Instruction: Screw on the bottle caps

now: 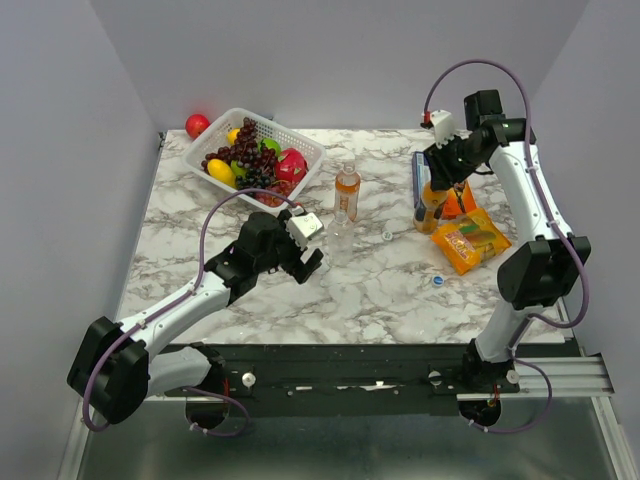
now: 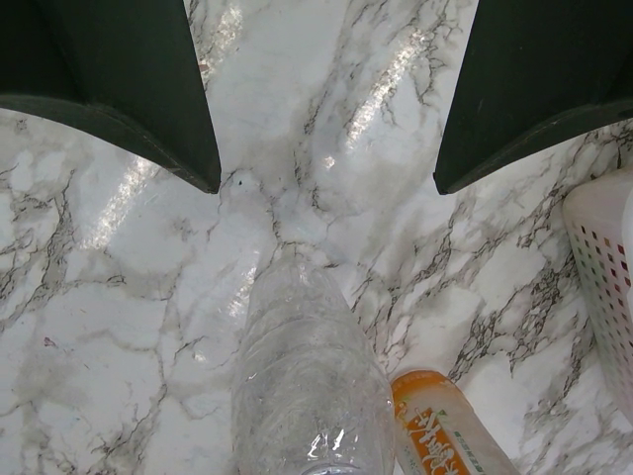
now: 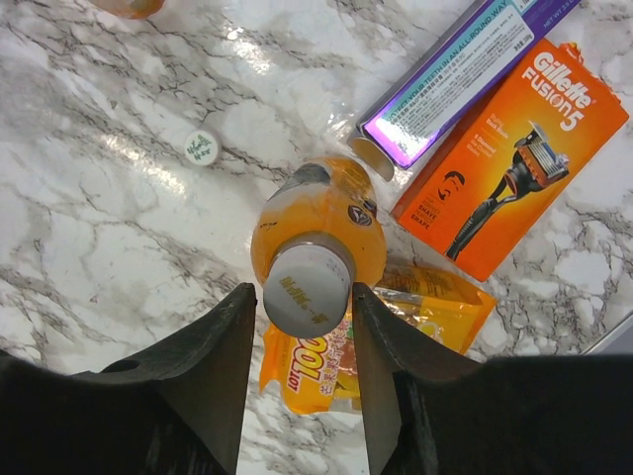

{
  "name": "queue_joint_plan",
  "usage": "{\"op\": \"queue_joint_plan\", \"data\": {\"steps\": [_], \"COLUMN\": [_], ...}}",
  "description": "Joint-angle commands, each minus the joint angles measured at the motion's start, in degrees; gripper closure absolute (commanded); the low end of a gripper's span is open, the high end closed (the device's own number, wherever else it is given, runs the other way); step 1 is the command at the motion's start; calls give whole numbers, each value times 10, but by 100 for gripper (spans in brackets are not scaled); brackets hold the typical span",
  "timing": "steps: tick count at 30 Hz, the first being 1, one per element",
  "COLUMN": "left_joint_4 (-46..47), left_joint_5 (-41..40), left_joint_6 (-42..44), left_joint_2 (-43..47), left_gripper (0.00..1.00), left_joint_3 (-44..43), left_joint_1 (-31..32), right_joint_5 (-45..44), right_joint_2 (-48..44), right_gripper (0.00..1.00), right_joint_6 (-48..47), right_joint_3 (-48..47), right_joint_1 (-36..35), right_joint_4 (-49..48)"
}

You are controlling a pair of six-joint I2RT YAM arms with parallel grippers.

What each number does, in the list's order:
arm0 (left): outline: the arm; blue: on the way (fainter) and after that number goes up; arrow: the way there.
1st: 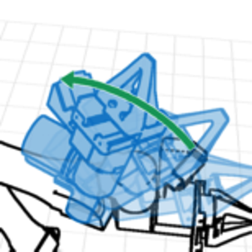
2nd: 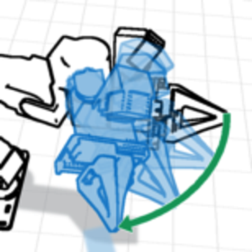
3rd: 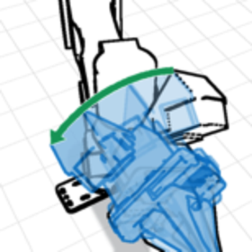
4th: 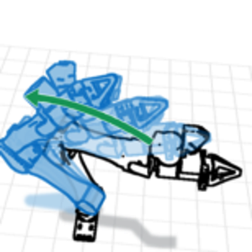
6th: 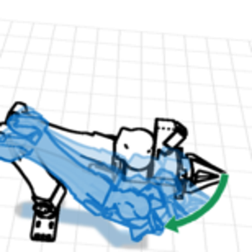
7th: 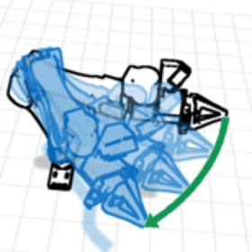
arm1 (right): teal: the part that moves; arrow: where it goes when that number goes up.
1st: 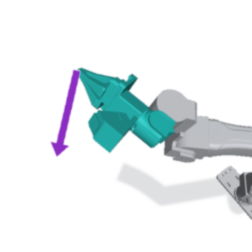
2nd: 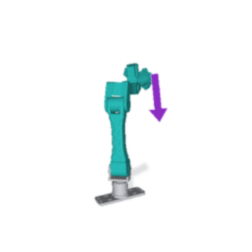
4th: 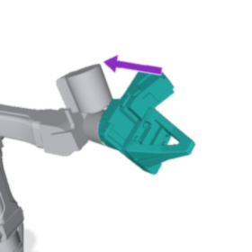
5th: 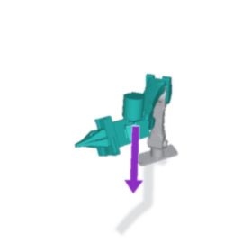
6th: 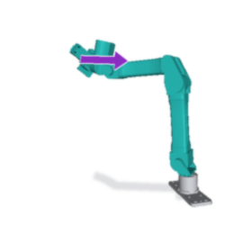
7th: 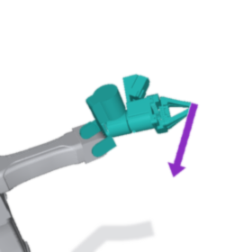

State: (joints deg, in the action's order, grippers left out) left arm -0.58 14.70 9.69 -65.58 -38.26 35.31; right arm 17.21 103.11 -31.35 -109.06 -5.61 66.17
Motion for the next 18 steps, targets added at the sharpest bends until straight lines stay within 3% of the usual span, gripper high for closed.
{"op": "queue_joint_plan", "data": {"steps": [1, 8, 14, 18], "left_joint_4": [-2, -6, -28, -42], "left_joint_5": [17, 13, 4, 5], "left_joint_6": [3, 4, 16, 11], "left_joint_2": [-2, 1, 12, 26], "left_gripper": [1, 1, 1, 1], "left_joint_3": [-8, -9, -9, -6], "left_joint_1": [-2, -2, -7, -12], "right_joint_5": [-8, -17, 5, 28], "right_joint_2": [17, 16, 2, -26], "right_gripper": [48, 46, 38, 38], "right_joint_6": [9, 10, 29, 27], "right_joint_3": [-3, -42, -143, -115], "right_joint_1": [2, 2, -1, -20], "right_joint_4": [-14, -9, 29, 36]}}
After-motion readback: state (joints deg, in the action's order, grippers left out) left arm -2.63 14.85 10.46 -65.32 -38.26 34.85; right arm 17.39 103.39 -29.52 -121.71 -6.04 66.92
